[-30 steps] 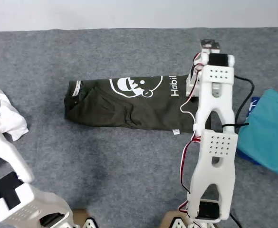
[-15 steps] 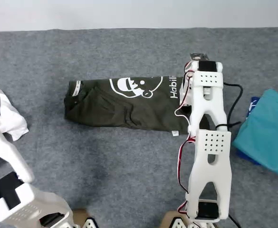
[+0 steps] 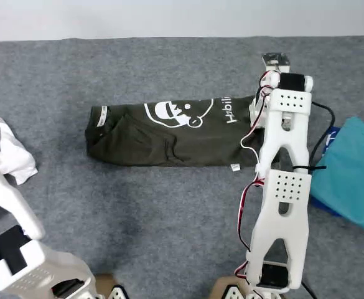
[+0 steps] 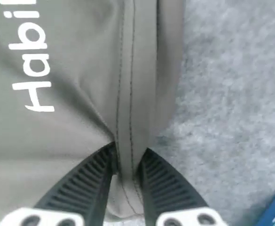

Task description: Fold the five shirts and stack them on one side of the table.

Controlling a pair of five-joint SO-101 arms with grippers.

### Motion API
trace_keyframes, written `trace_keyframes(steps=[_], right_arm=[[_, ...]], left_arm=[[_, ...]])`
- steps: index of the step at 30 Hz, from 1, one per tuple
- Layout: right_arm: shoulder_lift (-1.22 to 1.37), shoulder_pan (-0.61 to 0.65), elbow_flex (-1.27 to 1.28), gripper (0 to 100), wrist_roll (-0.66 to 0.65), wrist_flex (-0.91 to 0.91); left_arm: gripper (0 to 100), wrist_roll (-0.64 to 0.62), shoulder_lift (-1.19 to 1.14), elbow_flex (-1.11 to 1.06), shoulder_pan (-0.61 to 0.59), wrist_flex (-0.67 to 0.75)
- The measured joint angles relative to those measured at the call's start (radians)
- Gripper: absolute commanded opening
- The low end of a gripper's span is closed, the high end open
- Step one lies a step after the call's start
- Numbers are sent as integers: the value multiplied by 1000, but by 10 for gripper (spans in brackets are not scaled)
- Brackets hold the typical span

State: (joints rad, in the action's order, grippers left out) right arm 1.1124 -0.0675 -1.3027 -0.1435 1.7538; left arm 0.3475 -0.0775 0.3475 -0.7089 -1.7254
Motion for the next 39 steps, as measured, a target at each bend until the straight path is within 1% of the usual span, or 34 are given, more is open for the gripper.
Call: trace_keyframes(steps=[2,4,12,16,24,28,32,34,37,38,39], right_arm=[[-15,31,0,10,-18,0],[-51,89,8,10,-29,0],[-150,437,32,10,-37,-3],[-150,562,32,10,-44,-66],[-150,718,38,10,-123,-292],[-140,779,40,10,-161,-367],[-80,829,40,13,-170,-431],[-57,842,40,61,-170,-471],[-37,861,40,210,-172,-499],[-37,864,40,234,-172,-503],[-38,870,40,233,-172,-503]], left_arm=[[18,0,0,0,0,0],[18,0,0,0,0,0],[17,0,0,0,0,0],[17,0,0,0,0,0],[16,0,0,-31,0,-2],[16,0,0,-31,0,-2],[16,0,0,-31,0,-2],[16,0,0,-31,0,-2],[16,0,0,-31,0,-2],[16,0,0,-31,0,-2],[16,0,0,-31,0,-2]])
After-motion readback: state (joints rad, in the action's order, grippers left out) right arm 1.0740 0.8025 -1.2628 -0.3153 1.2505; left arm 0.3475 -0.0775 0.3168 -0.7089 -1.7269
